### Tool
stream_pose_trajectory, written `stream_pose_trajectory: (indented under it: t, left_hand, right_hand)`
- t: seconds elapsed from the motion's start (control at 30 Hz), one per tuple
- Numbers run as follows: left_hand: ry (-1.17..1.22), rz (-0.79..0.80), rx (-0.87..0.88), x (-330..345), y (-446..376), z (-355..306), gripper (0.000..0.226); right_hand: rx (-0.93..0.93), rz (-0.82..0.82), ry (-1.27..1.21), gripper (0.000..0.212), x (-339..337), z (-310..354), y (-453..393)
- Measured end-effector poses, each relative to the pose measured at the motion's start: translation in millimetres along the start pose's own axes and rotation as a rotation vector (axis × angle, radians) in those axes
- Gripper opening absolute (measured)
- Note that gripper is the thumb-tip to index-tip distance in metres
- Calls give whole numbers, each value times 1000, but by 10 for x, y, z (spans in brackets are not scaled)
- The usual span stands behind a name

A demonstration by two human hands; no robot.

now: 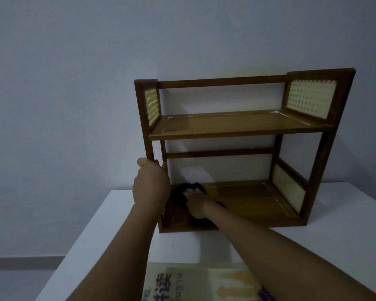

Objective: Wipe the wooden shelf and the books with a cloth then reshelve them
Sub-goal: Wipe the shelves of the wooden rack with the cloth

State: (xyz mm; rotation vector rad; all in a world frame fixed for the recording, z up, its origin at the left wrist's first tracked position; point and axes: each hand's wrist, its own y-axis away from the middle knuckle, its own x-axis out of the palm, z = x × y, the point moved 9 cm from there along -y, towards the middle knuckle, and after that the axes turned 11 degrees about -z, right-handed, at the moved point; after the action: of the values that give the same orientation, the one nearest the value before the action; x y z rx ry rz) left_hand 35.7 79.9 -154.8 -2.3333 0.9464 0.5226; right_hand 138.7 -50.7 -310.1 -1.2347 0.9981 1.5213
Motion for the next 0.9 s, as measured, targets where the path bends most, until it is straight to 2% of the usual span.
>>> stream_pose_trajectory:
  t: [0.23, 0.37, 0.43, 0.57, 0.7, 0.8, 0.9]
  left_hand:
    - [13, -25, 12, -47, 65, -41, 29]
    - [26, -11, 9, -35, 69, -52, 30]
    - [16, -1, 17, -22, 50, -52, 31]
    - [-7, 20, 17, 8, -17, -13, 31]
    - [-8, 2, 33, 15, -2, -24, 31]
    - [10, 6, 46, 6, 12, -36, 31]
    - [4, -2, 54, -1, -3, -18, 30]
  right_hand:
    - [327, -161, -7, 53, -261, -1706, 631]
    - [401, -279, 7, 55, -357, -2025, 817]
    - [408, -321, 14, 55, -371, -1993, 796]
    - [362, -257, -81, 45, -328, -1742, 659]
    - [117, -103, -167, 44, -171, -889, 524]
    - [-111, 13, -112, 47, -28, -144, 586]
    - [-198, 23, -130, 47, -24, 24, 694]
